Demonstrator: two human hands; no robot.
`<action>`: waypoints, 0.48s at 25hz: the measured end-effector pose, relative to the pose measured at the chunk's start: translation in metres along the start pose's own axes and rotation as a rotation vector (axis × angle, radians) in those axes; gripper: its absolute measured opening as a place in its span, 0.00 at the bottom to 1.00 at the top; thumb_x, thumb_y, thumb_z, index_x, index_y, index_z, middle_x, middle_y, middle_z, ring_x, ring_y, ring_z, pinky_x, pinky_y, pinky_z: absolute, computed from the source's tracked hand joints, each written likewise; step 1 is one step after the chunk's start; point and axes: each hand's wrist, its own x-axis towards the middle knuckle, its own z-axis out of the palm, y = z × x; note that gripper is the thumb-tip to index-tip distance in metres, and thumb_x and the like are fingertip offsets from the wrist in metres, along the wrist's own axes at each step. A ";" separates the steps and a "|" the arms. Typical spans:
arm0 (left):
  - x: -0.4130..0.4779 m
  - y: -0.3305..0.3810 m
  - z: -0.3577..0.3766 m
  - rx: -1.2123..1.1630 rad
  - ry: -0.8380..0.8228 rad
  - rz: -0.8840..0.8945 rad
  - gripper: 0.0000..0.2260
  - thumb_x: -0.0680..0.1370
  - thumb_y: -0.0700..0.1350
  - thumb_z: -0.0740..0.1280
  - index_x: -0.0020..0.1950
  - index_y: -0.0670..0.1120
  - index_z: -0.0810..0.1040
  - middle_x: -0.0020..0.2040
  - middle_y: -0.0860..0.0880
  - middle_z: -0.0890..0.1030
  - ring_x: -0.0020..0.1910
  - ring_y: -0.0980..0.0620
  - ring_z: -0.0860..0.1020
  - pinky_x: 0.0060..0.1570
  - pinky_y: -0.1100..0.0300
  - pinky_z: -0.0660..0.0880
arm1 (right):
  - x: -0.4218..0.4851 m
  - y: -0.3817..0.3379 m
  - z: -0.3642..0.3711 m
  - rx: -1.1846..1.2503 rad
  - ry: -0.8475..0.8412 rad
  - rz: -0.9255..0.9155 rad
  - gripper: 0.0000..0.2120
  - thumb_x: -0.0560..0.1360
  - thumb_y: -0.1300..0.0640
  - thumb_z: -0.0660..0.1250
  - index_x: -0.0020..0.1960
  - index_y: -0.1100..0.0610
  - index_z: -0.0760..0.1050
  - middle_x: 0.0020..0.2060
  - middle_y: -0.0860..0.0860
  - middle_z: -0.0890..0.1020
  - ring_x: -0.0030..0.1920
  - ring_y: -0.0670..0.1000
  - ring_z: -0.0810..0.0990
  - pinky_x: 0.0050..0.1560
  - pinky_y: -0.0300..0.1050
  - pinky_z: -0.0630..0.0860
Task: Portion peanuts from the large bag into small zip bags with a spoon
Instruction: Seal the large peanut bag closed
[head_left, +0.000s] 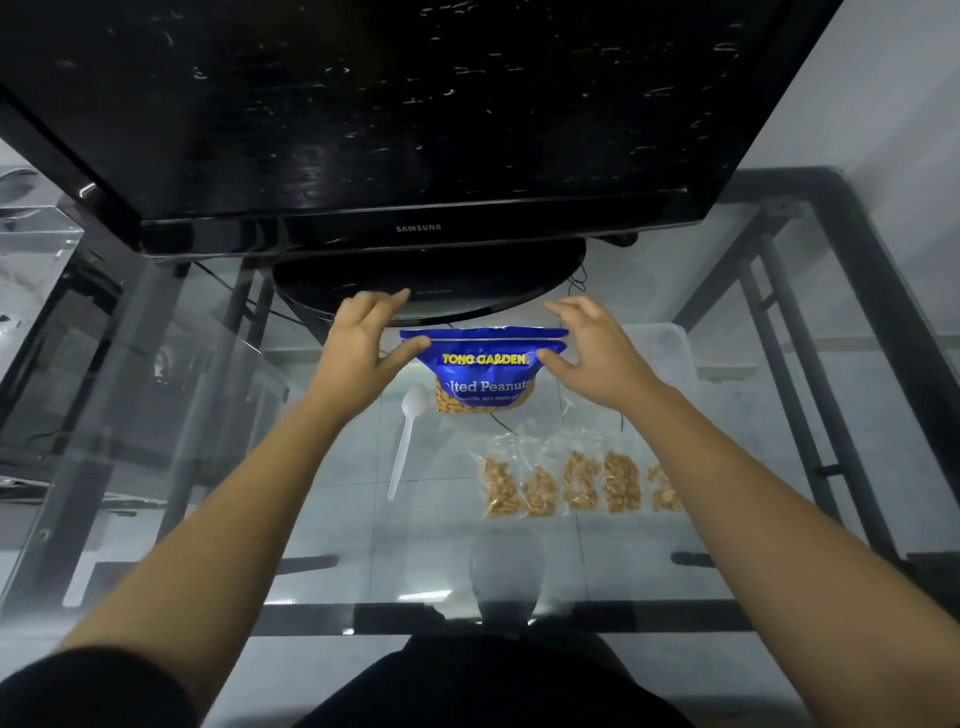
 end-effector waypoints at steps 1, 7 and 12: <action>-0.019 0.005 0.003 -0.045 0.109 0.011 0.19 0.74 0.46 0.69 0.62 0.40 0.75 0.51 0.42 0.77 0.50 0.47 0.73 0.52 0.59 0.70 | -0.016 0.001 0.004 0.047 0.124 -0.016 0.20 0.76 0.56 0.64 0.66 0.59 0.68 0.59 0.53 0.72 0.60 0.47 0.68 0.55 0.42 0.70; -0.104 0.023 0.082 -0.154 -0.250 -0.076 0.13 0.76 0.45 0.67 0.58 0.42 0.79 0.50 0.42 0.80 0.45 0.48 0.79 0.49 0.55 0.77 | -0.090 0.016 0.083 0.056 -0.022 0.002 0.11 0.77 0.60 0.61 0.58 0.60 0.75 0.52 0.54 0.76 0.54 0.52 0.74 0.54 0.43 0.72; -0.091 0.029 0.124 -0.117 -0.319 -0.341 0.17 0.77 0.45 0.66 0.64 0.41 0.73 0.59 0.40 0.73 0.53 0.42 0.76 0.55 0.54 0.73 | -0.063 0.021 0.111 -0.087 -0.094 0.050 0.18 0.78 0.54 0.61 0.67 0.57 0.70 0.59 0.56 0.73 0.60 0.56 0.70 0.59 0.48 0.71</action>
